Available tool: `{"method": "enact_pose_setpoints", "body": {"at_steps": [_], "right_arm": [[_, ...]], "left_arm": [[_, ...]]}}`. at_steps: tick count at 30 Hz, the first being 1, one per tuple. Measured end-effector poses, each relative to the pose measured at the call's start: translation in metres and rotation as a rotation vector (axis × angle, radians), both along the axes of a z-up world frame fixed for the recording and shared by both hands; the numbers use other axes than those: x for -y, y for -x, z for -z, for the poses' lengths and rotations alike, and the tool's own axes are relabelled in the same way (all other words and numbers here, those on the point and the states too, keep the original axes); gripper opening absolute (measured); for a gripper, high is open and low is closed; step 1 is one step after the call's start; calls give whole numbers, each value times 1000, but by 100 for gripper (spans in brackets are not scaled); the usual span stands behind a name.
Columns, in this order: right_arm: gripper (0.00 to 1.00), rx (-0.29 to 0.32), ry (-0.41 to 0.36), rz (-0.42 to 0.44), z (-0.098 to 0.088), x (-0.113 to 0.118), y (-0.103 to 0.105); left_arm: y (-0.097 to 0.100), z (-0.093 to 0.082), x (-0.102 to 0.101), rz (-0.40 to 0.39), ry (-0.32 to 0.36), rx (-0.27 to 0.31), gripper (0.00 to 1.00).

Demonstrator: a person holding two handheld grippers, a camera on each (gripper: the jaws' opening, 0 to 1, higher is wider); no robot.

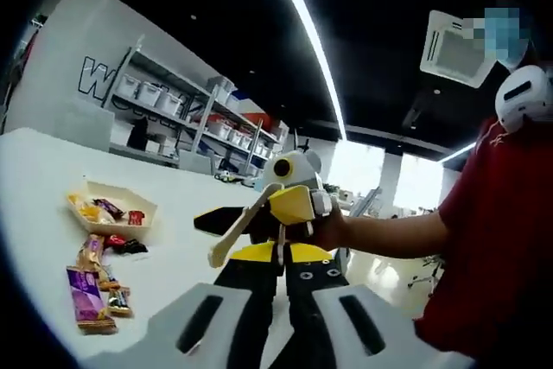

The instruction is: Place the target food into the container with the food tongs after gripping and lifting it, then release it inside without dropping or visibly crushing the food.

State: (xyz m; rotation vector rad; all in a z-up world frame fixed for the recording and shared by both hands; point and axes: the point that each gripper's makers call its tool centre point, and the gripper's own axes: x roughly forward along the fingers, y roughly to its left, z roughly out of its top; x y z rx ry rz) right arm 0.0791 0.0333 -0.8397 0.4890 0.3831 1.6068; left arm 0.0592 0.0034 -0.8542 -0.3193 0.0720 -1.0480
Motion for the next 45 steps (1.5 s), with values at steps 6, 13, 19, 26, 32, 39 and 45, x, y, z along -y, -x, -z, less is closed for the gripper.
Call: {"method": "enact_pose_setpoints", "body": {"at_steps": [6,13,19,26,32,39,45], "right_arm": [[29,-30,-34,-42,-7,1,7],[26,63,-78,-113,-18,3,28],[27,111,-68,-123,-22,4,32],[28,129,-123,-92,-42,4,30],[24,190,-93,-67,-43,7,28],[25,173,-101,-73,-44,9,27],[29,159,-117,-78,-47,7,29]], "left_arm": [[7,-12,-1,47,107,-28,1],[16,-23,-4,102,166,-16,1],[20,-29,-4,129,181,-7,1],[20,-51,-10,117,311,13,1],[21,-53,-13,106,361,13,1],[19,-53,-7,106,351,0,1],[18,-52,-2,112,369,-3,1]]}}
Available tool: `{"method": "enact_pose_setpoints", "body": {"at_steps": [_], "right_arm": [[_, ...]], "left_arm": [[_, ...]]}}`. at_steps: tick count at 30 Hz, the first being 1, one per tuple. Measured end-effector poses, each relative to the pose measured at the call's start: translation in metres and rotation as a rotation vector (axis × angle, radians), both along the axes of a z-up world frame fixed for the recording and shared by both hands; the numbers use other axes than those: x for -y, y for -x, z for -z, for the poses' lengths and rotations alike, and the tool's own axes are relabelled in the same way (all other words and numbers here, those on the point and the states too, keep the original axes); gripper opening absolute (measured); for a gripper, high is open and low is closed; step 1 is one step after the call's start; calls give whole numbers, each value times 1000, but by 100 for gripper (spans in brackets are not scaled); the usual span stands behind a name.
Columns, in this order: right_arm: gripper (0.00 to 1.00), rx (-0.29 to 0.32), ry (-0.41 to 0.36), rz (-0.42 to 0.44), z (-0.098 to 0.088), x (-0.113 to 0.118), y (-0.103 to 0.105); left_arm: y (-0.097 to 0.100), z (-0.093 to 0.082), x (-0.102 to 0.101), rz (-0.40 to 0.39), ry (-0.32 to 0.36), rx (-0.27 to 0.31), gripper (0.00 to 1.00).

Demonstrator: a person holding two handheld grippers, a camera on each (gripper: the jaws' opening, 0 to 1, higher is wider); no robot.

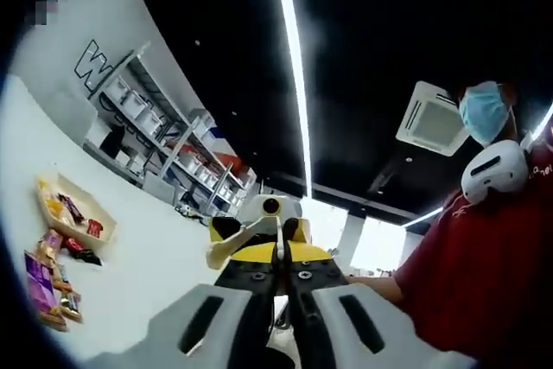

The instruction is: Place the target food into the container with the food tongs after gripping and lifting it, then release it inside without dropping or visibly crushing the food.

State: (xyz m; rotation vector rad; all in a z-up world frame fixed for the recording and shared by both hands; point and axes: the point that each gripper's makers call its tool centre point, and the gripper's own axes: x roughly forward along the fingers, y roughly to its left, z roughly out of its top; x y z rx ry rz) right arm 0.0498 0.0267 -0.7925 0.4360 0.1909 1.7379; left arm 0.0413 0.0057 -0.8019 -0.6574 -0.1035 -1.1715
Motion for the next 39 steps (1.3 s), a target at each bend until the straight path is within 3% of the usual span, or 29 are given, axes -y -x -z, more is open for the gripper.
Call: {"method": "enact_pose_setpoints", "body": {"at_steps": [4,8,13,21,32,39], "right_arm": [[29,0,9,8,1,-2,0],[30,18,56,1,11,-4,2],[30,9,51,5,9,-5,0],[32,-7,35,1,4,-10,1],[32,7,52,0,4,-10,2],[32,12,48,-13,2,-9,4]], "left_arm": [[-1,3,-3,-6,49,-13,1],[1,12,0,-3,-8,-23,1],[-1,8,-3,2,16,-31,1],[-2,1,-7,9,138,-40,1],[-2,0,-8,13,93,-35,1],[0,-2,-6,17,100,-34,1]]}}
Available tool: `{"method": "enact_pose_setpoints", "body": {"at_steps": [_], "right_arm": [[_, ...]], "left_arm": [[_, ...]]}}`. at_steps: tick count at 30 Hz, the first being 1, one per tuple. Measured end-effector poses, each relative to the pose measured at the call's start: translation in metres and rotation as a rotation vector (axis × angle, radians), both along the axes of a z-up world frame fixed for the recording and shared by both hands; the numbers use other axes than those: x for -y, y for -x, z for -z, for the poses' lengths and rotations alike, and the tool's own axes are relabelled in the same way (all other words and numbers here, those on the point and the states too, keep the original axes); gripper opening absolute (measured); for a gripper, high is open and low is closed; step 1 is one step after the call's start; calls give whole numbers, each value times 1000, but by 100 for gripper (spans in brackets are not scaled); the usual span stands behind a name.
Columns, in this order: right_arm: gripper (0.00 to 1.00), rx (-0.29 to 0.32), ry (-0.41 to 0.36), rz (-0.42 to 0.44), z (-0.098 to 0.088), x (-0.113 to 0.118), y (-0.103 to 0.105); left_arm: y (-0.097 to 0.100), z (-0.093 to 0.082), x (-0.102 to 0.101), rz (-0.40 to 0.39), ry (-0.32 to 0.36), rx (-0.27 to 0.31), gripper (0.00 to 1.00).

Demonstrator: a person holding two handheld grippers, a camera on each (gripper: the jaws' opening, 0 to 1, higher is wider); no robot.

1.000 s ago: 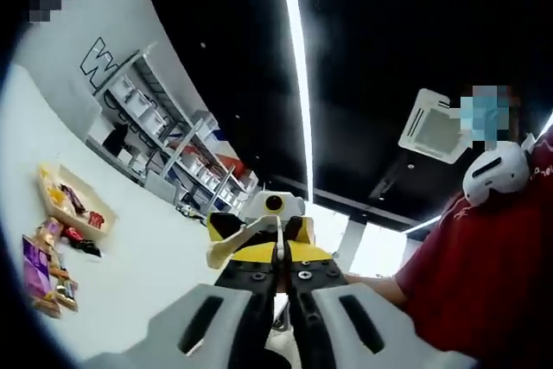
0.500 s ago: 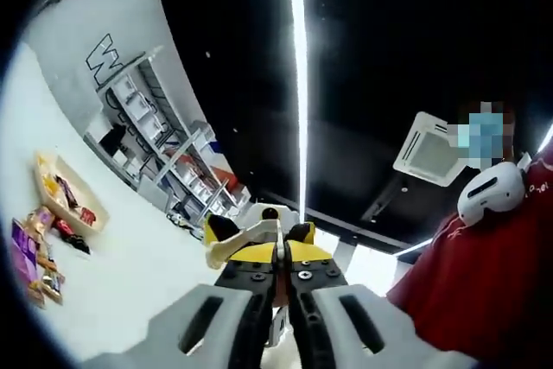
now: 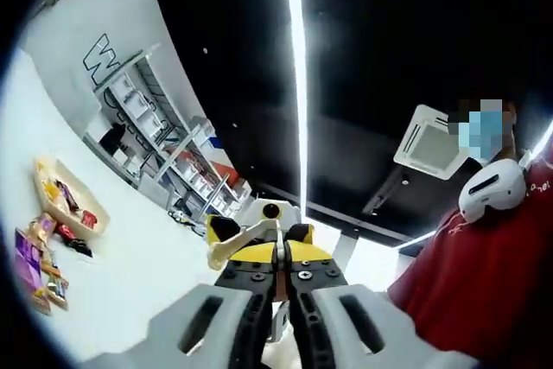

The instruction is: Place the target food into the container with the food tongs after gripping and lifting it, then release it inside without dropping or visibly crushing the food.

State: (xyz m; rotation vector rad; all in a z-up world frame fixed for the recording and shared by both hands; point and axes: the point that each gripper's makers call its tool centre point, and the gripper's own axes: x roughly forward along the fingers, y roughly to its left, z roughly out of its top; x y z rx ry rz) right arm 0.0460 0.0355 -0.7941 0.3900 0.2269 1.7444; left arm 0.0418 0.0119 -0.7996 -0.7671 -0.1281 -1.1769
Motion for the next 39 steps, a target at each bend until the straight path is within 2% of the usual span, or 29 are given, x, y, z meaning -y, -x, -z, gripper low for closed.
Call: {"method": "enact_pose_setpoints", "body": {"at_steps": [8,22,27,32,34,39], "right_arm": [[32,-12,1,-2,1,0,3],[32,-47,19,-6,4,1,3],[32,-70,39,-10,5,2,4],[33,-65,38,4,6,2,-1],[32,-93,34,2,3,2,-2],[31,-87,46,6,4,2,-1]], "left_arm": [[1,-1,0,1,33,-5,1],[1,-1,-1,-31,21,31,1],[3,1,0,-24,35,20,1],[0,2,0,-35,46,5,1],[-1,0,0,-36,66,1,1],[0,1,1,-31,77,-7,1]]}}
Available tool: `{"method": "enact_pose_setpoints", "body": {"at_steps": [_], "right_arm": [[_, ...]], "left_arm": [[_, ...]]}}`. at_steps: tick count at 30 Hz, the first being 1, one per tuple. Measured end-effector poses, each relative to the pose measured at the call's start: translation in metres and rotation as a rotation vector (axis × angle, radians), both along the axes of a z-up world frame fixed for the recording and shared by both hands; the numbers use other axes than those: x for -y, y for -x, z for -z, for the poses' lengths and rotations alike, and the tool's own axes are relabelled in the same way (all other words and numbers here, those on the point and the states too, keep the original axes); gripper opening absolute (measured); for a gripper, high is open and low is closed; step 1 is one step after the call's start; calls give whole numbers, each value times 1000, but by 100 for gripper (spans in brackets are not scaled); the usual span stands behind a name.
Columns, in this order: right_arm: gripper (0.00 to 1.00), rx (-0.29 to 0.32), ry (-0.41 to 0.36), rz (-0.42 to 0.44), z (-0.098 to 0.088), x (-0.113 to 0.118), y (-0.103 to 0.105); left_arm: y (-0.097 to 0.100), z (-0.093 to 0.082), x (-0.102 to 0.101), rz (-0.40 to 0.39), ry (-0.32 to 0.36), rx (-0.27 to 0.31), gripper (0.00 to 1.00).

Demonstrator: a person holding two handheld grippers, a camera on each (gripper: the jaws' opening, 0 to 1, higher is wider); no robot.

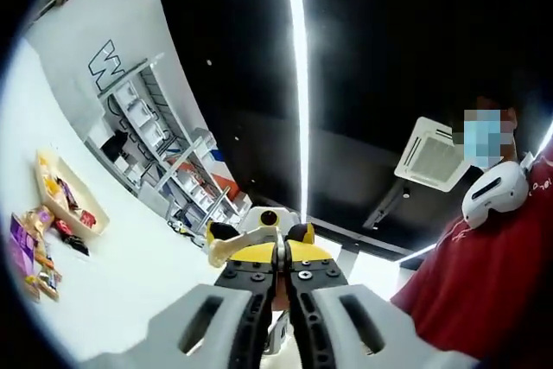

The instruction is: Place the target food into the container with the food tongs after gripping and lifting it, then release it inside without dropping or visibly crushing the food.

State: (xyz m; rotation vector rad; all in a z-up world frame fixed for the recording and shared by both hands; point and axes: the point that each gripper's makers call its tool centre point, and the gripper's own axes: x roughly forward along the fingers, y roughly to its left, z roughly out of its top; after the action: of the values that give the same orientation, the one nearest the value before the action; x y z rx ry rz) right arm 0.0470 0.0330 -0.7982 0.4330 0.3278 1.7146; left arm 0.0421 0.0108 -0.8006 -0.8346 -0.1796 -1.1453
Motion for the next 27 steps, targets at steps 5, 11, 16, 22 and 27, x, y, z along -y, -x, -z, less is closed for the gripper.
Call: {"method": "enact_pose_setpoints", "body": {"at_steps": [5,11,16,22,27], "right_arm": [[29,-75,6,11,-2,0,-4],[27,-8,-2,45,-6,-1,-4],[27,8,9,44,-6,-1,-4],[27,-11,37,34,-3,0,-3],[26,-12,0,69,-14,-1,-10]], "left_arm": [[-3,-3,-2,-12,1,-10,1],[-7,-4,-5,-38,-73,-22,3],[-5,-4,-4,-28,-126,-24,4],[-1,-1,-2,-9,-184,-2,2],[-1,-11,0,-15,-68,18,1]]}}
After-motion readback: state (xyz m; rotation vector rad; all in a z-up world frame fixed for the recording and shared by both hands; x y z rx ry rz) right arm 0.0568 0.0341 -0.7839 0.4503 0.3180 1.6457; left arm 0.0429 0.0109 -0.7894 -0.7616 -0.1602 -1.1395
